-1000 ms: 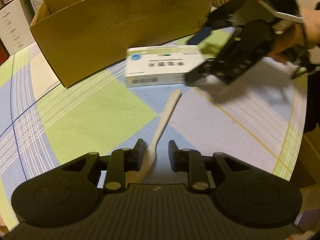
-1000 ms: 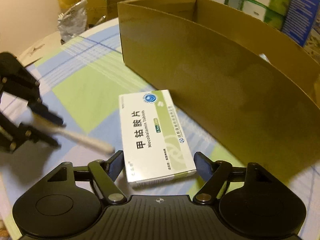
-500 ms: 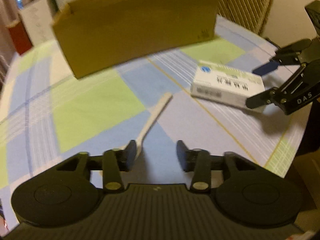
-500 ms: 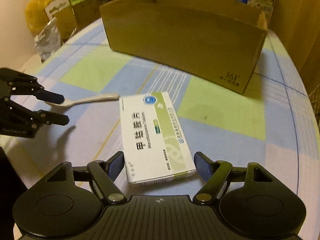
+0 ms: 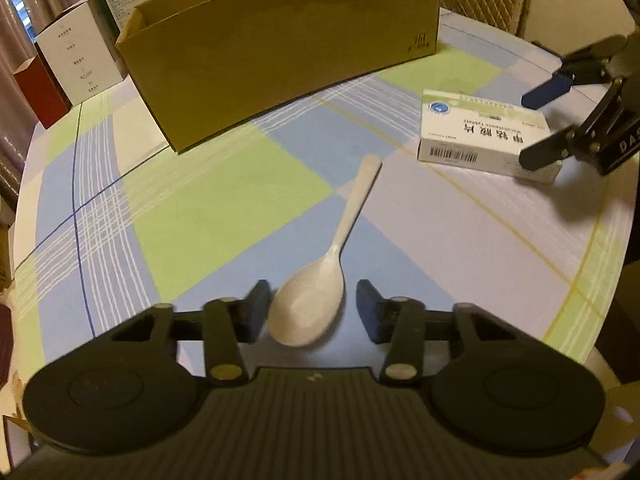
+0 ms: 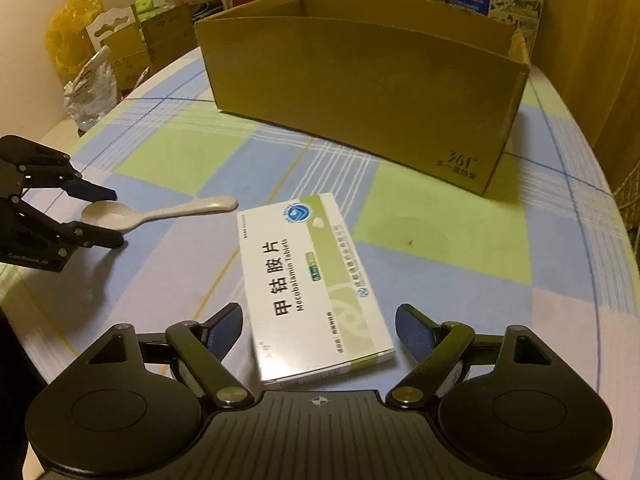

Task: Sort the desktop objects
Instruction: 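Grasp the white spoon with the left tool while the right tool lifts the medicine box, then lift and carry the spoon and medicine box over the cardboard box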

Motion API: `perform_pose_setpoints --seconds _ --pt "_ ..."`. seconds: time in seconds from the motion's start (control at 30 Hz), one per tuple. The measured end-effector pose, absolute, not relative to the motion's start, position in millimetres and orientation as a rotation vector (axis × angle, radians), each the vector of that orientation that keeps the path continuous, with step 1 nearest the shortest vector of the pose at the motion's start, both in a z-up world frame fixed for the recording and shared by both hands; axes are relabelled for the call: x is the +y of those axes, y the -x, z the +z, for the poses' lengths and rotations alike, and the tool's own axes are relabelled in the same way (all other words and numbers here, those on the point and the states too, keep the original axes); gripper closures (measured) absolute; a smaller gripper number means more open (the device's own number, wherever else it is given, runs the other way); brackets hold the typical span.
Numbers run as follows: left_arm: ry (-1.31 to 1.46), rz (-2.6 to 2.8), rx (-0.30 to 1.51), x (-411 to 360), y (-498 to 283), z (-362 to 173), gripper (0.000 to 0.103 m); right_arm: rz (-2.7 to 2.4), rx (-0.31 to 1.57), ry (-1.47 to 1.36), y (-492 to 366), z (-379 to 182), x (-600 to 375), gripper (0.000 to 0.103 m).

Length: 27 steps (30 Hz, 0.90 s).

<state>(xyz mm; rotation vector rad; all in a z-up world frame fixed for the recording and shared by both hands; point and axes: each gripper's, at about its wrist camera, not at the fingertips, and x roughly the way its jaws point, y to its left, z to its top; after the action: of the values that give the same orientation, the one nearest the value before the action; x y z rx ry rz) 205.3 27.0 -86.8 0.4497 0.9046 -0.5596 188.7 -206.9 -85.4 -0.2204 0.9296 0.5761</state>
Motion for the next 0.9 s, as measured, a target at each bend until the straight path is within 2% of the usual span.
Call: perform_pose_setpoints --seconds 0.07,0.13,0.2,0.5,0.53,0.63,0.67,0.77,0.9 --pt "-0.428 -0.555 0.921 25 -203 -87 0.080 0.582 0.934 0.226 -188 -87 -205 0.022" --pt "-0.407 -0.542 0.932 22 -198 -87 0.086 0.575 0.928 0.232 -186 -87 -205 0.025" --pt "-0.340 -0.518 0.957 20 -194 -86 0.086 0.567 0.924 0.242 -182 -88 -205 0.031" --pt "-0.092 -0.460 0.983 -7 -169 -81 0.086 0.457 0.944 0.117 -174 -79 -231 0.032" --pt "-0.089 -0.450 0.978 -12 -168 -80 0.084 0.445 0.947 0.114 -173 -80 -233 0.032" --pt "-0.190 -0.405 0.949 -28 -163 -79 0.059 0.436 0.939 0.105 -169 -80 -239 0.032" --pt "-0.233 -0.391 0.935 -32 -160 -78 0.056 0.436 0.936 0.099 -168 -78 -239 0.032" --pt "-0.248 -0.369 0.934 -32 -155 -78 0.051 0.430 0.932 0.097 -163 -79 -242 0.031" --pt "-0.196 -0.337 0.953 -23 -155 -81 0.051 0.428 0.930 0.060 -158 -80 -246 0.029"
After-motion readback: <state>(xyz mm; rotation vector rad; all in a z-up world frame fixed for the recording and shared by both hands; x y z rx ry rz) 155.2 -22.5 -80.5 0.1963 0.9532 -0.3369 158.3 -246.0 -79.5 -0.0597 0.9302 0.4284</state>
